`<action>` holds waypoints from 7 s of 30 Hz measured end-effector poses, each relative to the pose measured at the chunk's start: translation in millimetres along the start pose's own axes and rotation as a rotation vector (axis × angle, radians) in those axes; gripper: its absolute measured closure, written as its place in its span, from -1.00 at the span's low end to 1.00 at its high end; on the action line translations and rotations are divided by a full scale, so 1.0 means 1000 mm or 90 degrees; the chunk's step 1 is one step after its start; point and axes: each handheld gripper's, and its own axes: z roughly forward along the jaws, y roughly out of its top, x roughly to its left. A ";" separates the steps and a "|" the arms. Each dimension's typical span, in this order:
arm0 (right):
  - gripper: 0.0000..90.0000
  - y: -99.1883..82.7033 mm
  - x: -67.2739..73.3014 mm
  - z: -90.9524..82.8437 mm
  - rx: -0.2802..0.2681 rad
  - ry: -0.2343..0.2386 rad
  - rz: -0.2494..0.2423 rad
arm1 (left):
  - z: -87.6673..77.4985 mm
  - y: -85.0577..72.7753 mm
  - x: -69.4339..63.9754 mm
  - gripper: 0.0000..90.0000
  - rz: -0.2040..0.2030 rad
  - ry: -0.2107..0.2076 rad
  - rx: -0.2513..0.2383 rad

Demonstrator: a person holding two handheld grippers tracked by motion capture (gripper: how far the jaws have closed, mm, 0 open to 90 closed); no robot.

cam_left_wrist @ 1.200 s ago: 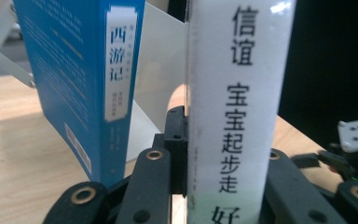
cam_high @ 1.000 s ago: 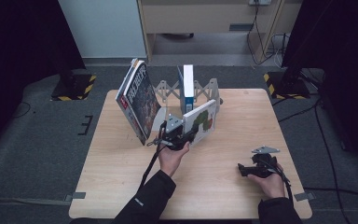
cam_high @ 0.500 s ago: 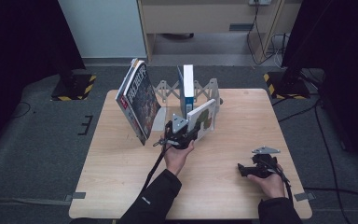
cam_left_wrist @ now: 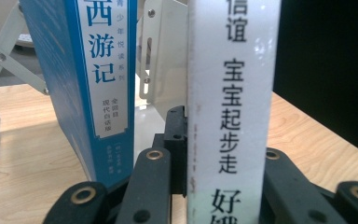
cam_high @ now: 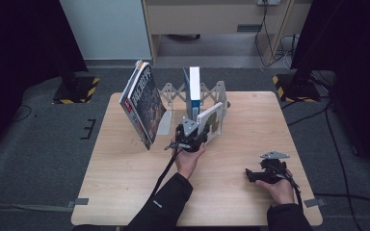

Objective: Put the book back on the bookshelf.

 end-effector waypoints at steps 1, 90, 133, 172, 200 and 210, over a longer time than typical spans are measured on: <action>-0.94 0.000 0.000 0.000 0.000 0.000 0.000 | 0.001 0.000 0.000 0.66 0.000 0.001 0.000; -0.95 -0.001 0.002 0.001 -0.009 -0.003 0.003 | 0.026 -0.068 -0.002 0.61 0.016 0.013 0.069; -0.95 -0.001 0.002 0.001 -0.012 -0.002 -0.002 | 0.011 -0.057 -0.002 0.42 0.017 0.000 0.042; -0.95 -0.001 0.002 0.001 -0.008 0.002 -0.005 | 0.036 -0.037 -0.010 0.39 0.028 -0.036 0.032; -0.95 -0.001 0.003 0.001 -0.010 0.002 -0.004 | 0.039 -0.026 -0.015 0.49 0.050 -0.083 0.048; -0.95 -0.001 0.003 0.001 -0.010 0.002 -0.004 | 0.058 -0.015 -0.016 0.47 0.066 -0.060 0.060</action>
